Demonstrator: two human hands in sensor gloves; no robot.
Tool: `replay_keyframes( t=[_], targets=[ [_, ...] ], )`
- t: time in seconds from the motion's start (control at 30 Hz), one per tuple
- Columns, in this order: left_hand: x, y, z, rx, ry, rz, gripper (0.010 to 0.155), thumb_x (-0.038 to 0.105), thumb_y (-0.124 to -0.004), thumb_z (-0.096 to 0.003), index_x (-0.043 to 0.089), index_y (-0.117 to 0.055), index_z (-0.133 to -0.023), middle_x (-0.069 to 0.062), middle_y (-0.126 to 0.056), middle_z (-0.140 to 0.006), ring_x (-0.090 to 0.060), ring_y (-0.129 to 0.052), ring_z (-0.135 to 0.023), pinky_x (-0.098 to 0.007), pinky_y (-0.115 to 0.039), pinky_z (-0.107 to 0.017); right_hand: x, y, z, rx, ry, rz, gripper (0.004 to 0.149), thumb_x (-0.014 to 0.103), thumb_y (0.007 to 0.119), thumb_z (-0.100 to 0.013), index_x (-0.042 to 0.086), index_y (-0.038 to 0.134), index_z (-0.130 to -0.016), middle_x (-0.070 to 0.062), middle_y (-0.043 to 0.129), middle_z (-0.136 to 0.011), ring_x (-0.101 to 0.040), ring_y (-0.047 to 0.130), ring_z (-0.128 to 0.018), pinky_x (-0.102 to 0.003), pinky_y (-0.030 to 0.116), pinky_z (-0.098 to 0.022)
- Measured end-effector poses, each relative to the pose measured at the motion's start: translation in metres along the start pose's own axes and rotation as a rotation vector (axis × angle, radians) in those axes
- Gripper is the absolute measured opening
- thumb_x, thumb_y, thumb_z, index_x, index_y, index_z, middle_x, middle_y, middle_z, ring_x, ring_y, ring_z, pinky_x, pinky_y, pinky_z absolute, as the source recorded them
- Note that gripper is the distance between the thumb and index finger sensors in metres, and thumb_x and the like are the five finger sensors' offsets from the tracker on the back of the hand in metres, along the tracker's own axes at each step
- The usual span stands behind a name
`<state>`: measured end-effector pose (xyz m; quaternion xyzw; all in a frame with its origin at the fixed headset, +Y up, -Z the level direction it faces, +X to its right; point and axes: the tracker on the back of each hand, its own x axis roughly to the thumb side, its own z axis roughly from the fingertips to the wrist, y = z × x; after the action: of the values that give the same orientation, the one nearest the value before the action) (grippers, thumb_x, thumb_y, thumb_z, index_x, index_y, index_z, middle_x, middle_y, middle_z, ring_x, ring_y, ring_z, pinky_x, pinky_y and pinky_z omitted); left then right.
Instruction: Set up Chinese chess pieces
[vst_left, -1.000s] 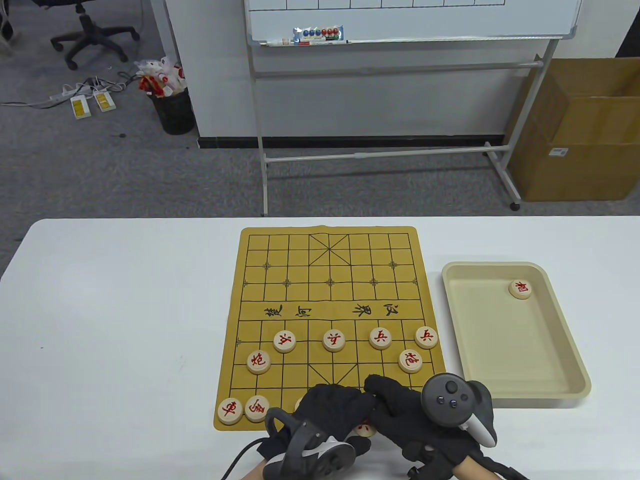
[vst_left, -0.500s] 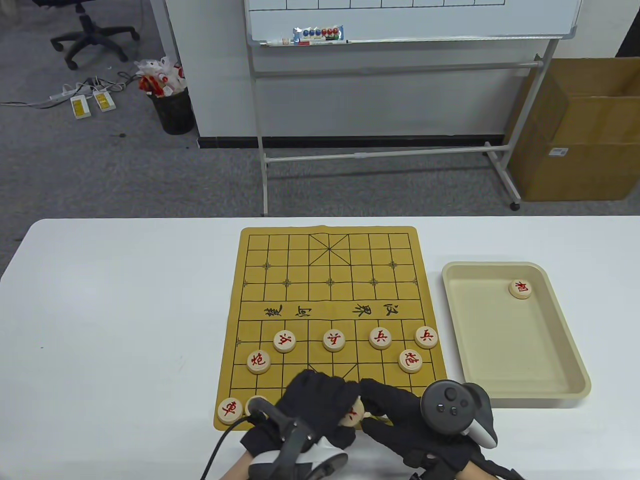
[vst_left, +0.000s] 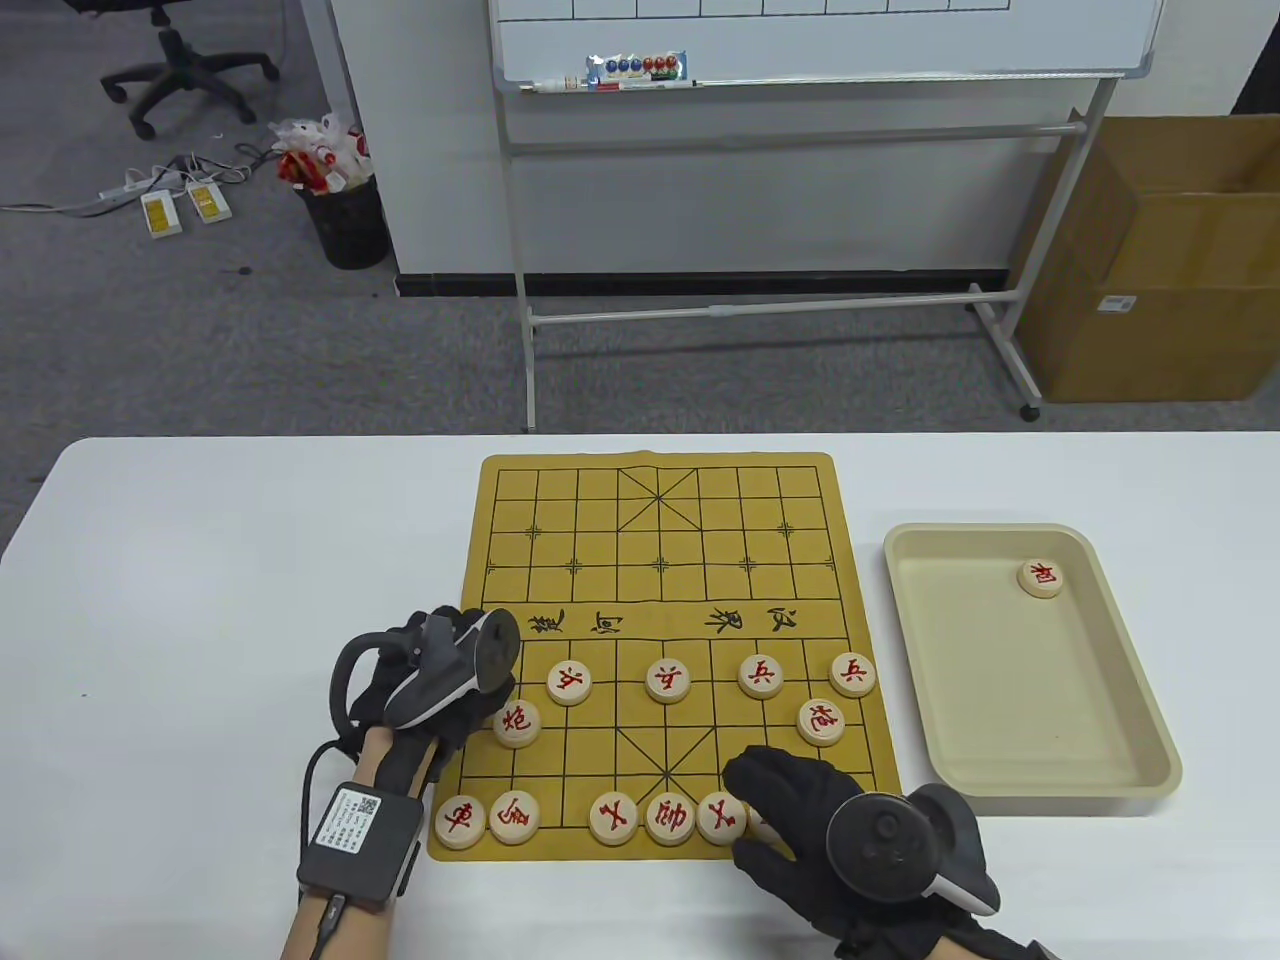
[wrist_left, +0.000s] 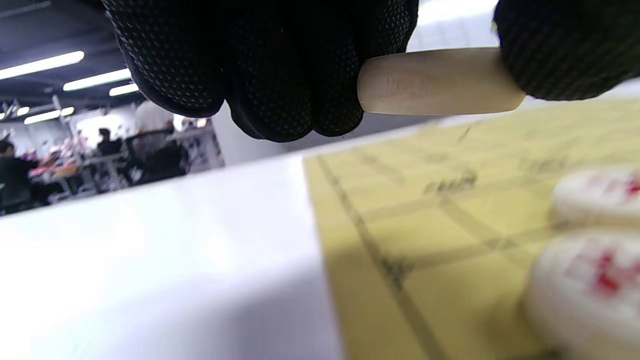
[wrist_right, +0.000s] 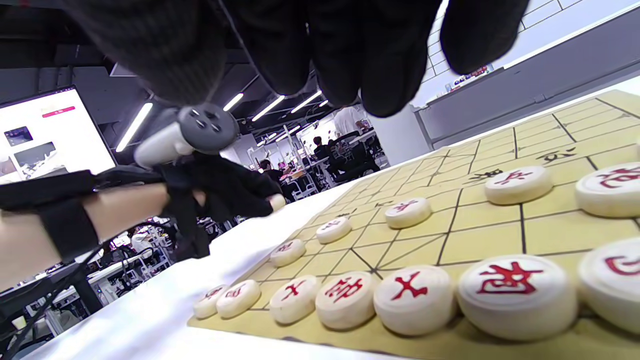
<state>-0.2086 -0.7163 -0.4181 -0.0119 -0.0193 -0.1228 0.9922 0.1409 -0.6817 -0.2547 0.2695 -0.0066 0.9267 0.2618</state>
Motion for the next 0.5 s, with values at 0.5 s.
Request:
replay_keyframes(
  t=[0.5],
  targets=[
    [0.008,-0.031,-0.013,-0.151,0.009,-0.115,0.076,0.059,-0.076,-0.0321,0.029,-0.065,-0.101,0.003,-0.082,-0.099,-0.020,-0.089,-0.089,-0.051,-0.075,-0.071,-0.001,-0.002,0.000,-0.006,0.011,-0.003,0.072,0.047,0.076,-0.048,0.011,0.060,-0.108,-0.020,0.065,-0.111,-0.045,0.074,-0.097,-0.064,0.056,-0.072]
  ],
)
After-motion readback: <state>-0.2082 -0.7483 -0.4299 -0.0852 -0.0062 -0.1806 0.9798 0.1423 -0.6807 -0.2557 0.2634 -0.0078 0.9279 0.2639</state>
